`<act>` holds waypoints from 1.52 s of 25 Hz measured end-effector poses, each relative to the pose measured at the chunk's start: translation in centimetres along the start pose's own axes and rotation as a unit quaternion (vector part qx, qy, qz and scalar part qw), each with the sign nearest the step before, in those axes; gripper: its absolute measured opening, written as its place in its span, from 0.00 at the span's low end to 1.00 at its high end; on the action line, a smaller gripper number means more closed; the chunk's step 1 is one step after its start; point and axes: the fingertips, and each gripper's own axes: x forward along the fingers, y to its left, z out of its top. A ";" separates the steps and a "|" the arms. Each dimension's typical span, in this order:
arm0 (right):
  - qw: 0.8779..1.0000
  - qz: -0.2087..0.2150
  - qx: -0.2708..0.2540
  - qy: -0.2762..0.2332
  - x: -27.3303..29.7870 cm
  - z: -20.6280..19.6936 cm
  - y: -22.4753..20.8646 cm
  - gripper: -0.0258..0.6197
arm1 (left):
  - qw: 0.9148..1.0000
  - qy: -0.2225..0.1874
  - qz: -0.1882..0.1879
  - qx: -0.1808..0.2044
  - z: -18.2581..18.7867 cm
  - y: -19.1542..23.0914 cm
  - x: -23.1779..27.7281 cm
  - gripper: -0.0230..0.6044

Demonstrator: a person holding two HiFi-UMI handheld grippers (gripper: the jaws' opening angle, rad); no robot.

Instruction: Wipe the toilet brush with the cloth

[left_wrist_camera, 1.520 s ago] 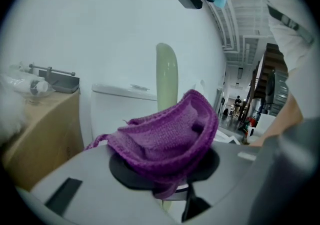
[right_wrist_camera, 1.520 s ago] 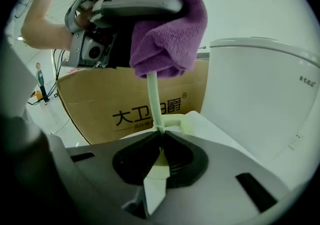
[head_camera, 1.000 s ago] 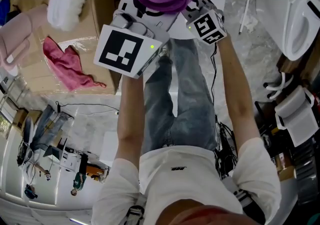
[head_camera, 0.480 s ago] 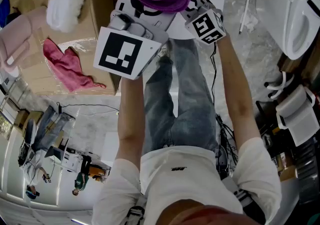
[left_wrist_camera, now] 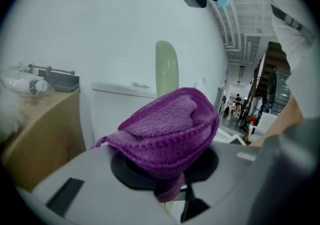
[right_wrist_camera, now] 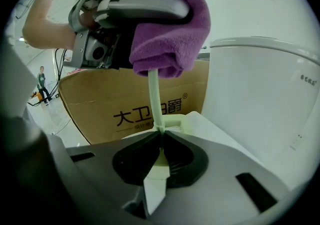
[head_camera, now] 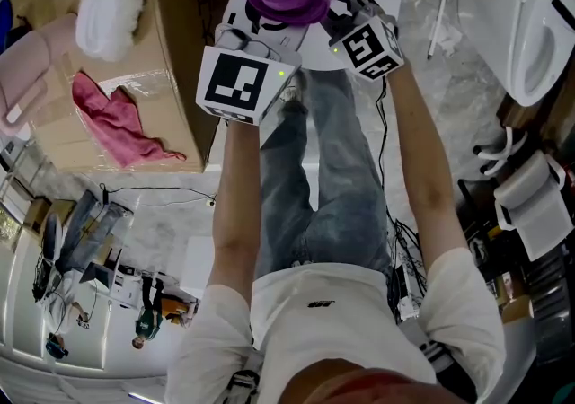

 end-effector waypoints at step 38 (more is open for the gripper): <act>1.000 0.007 -0.003 -0.006 0.1 0.1 0.0 0.07 | 0.996 0.087 0.001 0.003 -7.3 0.9 2.2 0.22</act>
